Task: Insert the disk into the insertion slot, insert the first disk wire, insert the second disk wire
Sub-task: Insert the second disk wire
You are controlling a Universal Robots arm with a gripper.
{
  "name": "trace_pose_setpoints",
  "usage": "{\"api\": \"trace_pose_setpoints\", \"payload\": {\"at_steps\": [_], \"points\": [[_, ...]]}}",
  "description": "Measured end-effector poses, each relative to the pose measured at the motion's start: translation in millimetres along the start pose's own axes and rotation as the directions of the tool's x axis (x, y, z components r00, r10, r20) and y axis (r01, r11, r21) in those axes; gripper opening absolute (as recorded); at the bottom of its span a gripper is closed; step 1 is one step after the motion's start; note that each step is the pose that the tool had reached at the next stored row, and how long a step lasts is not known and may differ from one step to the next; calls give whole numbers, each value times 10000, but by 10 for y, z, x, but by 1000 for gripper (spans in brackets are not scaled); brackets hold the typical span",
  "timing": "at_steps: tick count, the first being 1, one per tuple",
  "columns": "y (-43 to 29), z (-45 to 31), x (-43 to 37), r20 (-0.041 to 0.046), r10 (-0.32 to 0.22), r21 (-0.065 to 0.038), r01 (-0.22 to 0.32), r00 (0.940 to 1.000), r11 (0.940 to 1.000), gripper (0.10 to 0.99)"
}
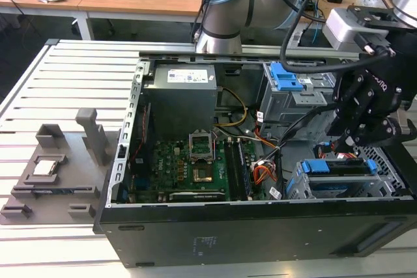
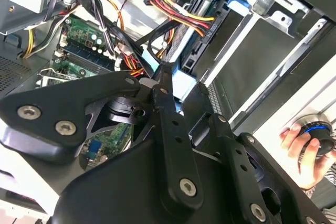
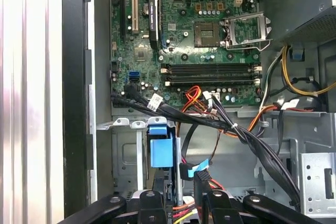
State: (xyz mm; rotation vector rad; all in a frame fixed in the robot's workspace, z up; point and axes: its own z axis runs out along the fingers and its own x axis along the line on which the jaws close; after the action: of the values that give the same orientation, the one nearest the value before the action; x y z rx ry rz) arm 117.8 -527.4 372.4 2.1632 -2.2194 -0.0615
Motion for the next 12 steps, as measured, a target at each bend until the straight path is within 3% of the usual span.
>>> {"api": "trace_pose_setpoints", "payload": {"at_steps": [9, 12], "points": [[33, 19, -41, -3, -6, 0, 6, 10000, 10000, 361], [69, 82, -124, -18, -101, 1, 101, 9999, 9999, 361]]}}
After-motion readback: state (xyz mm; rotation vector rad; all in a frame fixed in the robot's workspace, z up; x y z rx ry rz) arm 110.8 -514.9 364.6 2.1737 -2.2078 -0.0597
